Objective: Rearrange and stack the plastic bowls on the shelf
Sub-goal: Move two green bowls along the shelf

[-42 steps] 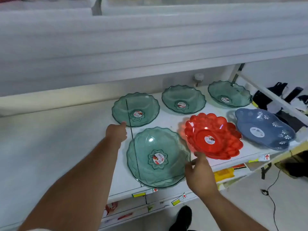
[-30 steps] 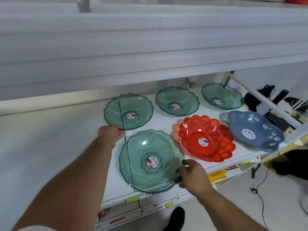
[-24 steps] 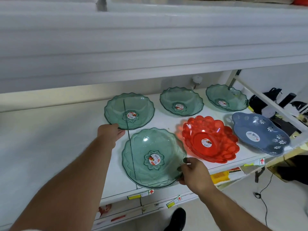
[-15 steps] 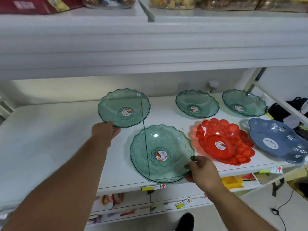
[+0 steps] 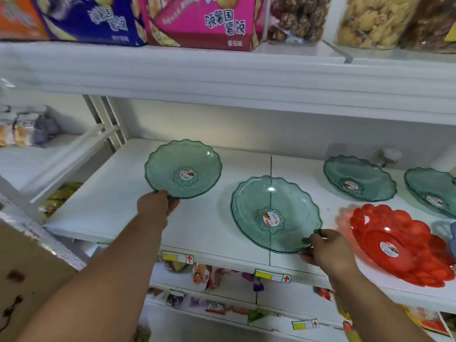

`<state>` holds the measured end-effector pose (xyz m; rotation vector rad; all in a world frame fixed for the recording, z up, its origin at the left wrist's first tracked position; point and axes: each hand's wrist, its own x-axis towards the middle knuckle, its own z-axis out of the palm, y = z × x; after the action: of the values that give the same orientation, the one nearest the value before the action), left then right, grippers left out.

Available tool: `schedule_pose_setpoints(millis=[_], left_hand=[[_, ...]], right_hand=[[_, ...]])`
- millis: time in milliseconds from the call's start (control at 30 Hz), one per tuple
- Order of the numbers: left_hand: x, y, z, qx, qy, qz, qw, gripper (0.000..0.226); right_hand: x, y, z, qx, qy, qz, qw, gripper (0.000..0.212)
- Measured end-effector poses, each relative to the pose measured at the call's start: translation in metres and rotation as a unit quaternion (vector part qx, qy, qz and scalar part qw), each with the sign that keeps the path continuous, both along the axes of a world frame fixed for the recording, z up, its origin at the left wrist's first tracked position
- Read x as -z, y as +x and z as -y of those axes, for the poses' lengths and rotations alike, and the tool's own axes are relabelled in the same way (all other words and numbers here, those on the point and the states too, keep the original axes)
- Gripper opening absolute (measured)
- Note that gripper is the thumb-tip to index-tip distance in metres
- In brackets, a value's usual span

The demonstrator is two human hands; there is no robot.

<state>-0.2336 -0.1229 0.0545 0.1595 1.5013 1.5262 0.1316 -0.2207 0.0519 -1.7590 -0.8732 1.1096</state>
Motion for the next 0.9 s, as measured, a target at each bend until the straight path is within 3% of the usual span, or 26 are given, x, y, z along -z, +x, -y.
schedule_pose_setpoints(millis=[100,233,533,900], left_hand=[[-0.003,-0.018,0.016,-0.022,-0.001,0.002,1.0,0.003],[-0.008,-0.031,0.035,-0.047,0.001,-0.011,0.999,0.014],[-0.013,-0.038,0.065,-0.09,-0.009,-0.02,0.996,0.007],[-0.011,-0.085,0.056,-0.106,-0.016,-0.01,0.994,0.024]], right_hand=[[-0.003,-0.006,-0.016,-0.019,0.004,-0.01,1.0,0.017],[-0.002,-0.013,-0.037,-0.04,0.007,-0.016,0.999,0.017],[-0.003,-0.032,-0.059,-0.092,0.009,-0.06,0.994,0.016],[0.0,-0.078,-0.082,-0.111,0.004,-0.027,0.994,0.019]])
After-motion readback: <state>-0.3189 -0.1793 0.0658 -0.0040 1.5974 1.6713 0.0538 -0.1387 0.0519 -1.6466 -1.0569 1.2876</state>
